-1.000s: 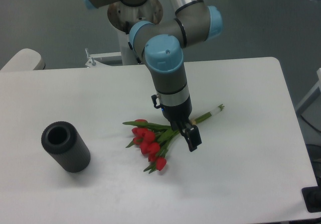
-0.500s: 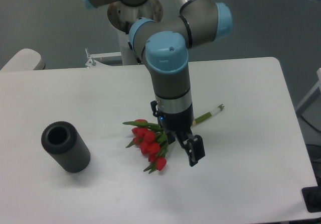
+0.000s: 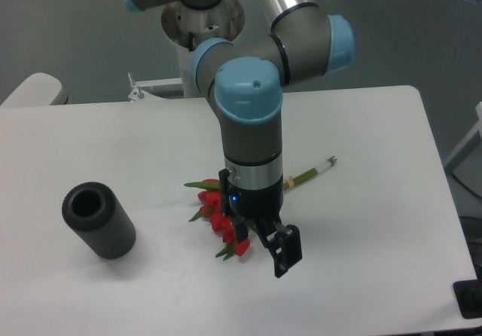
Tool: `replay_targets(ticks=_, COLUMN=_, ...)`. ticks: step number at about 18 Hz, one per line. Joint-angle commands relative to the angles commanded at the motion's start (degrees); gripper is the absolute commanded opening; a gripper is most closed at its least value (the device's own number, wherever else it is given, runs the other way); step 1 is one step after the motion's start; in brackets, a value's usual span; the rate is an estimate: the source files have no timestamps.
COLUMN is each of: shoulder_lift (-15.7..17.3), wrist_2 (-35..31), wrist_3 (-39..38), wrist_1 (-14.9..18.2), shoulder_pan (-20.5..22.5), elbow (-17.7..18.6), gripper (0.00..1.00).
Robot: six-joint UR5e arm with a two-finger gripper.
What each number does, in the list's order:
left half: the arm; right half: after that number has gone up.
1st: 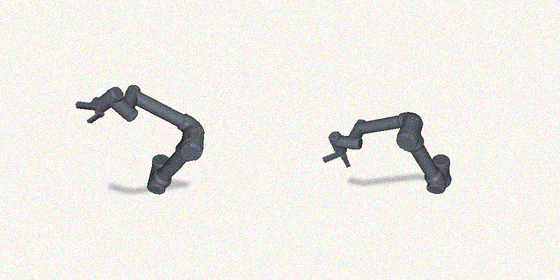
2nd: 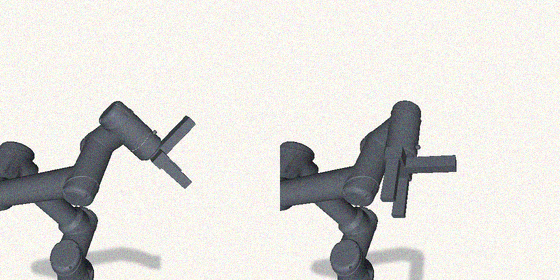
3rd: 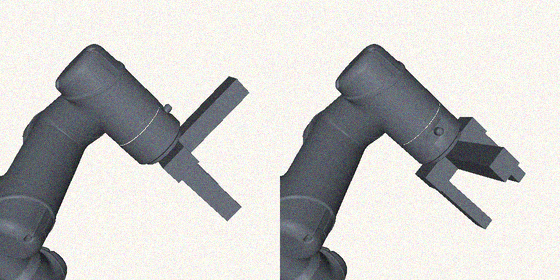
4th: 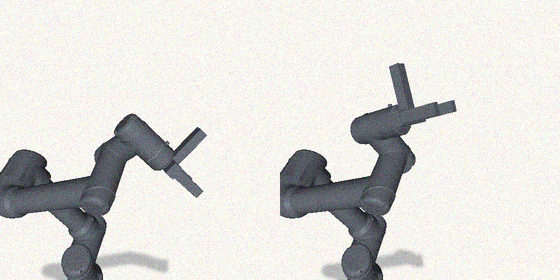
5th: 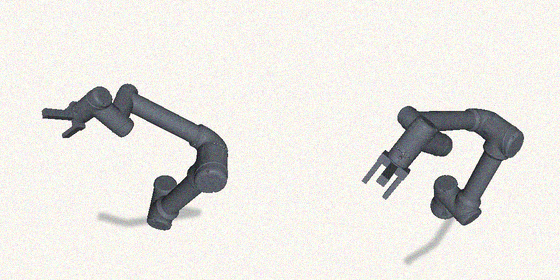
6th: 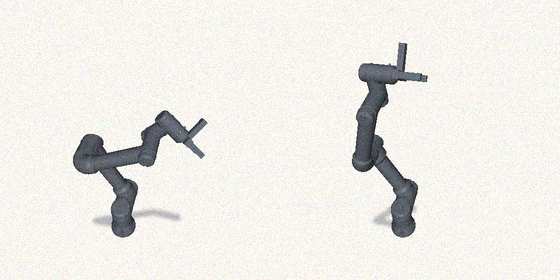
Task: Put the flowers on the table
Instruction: 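Move the open gripper away from the laid-down tulips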
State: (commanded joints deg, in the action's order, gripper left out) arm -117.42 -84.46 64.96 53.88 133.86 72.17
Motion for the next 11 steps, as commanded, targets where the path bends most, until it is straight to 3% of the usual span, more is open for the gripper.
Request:
replay_targets(ticks=3, shoulder_lift=-1.32, wrist_2=0.0, wrist_3=-2.38, wrist_1=0.0, shoulder_pan=-0.88, elbow=-2.38, gripper=1.0)
replay_targets(ticks=11, shoulder_lift=-1.24, wrist_2=1.49, wrist_3=-2.47, wrist_1=0.09, shoulder_pan=-0.71, elbow=-2.73, gripper=1.0)
